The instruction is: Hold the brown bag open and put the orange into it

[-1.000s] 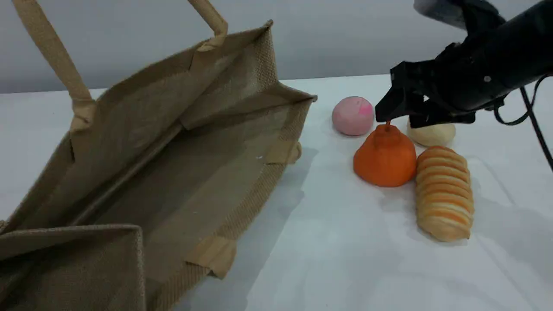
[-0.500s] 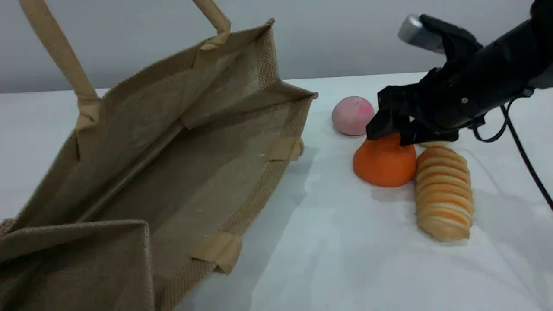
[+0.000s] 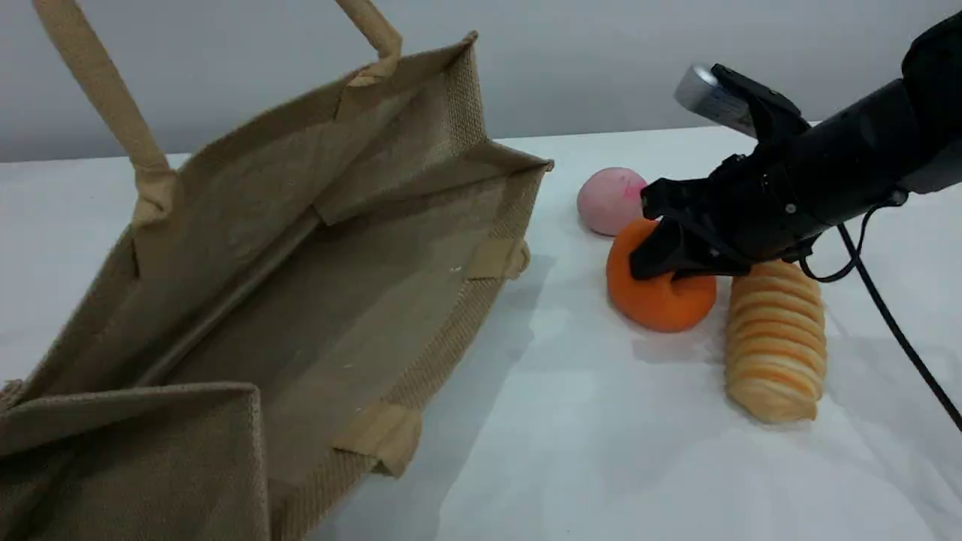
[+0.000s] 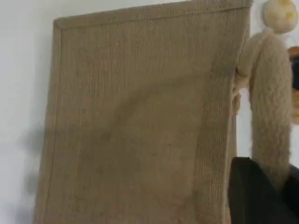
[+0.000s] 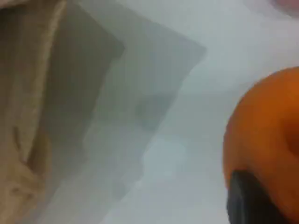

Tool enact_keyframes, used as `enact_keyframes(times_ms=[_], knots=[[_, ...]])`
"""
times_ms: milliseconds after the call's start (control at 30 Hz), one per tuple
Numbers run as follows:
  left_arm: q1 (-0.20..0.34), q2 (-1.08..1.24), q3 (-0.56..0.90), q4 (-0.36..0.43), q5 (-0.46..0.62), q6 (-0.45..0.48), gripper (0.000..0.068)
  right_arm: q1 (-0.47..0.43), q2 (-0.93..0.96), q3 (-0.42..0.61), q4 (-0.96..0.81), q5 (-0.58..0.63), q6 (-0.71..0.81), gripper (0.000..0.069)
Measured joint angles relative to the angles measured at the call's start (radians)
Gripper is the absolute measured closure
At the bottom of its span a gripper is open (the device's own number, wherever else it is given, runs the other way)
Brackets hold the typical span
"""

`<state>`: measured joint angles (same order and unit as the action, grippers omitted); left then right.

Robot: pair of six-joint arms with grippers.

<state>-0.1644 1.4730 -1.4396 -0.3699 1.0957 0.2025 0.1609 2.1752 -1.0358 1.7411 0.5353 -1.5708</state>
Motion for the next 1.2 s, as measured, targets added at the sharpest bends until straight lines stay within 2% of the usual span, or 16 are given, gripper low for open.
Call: enact_keyframes(times_ms=[200,300,400,567,867,1033,1200], knots=[[0.0,0.001,0.0,0.0,-0.01,0.06,0.0595,0.0,-0.095,0.004,-0.004,0.03,0.002,0.0659],[0.0,0.004,0.0,-0.003,-0.034,0.076,0.0595,0.001,-0.17,0.004,-0.068,0.029,0.002,0.0659],[0.0,0.004,0.0,-0.039,-0.032,0.1,0.0595,0.0,-0.238,0.004,-0.158,0.027,0.027,0.0659],[0.0,0.004,0.0,-0.093,-0.032,0.136,0.0595,0.0,-0.346,0.004,-0.257,0.101,0.14,0.0659],[0.0,0.005,0.0,-0.161,-0.049,0.165,0.0595,0.002,-0.429,0.012,-0.317,0.232,0.263,0.0659],[0.0,0.006,0.0,-0.159,-0.067,0.171,0.0595,0.06,-0.429,0.022,-0.369,0.257,0.308,0.0659],[0.0,0.006,0.0,-0.163,-0.081,0.171,0.0595,0.168,-0.429,0.032,-0.355,0.199,0.308,0.0659]])
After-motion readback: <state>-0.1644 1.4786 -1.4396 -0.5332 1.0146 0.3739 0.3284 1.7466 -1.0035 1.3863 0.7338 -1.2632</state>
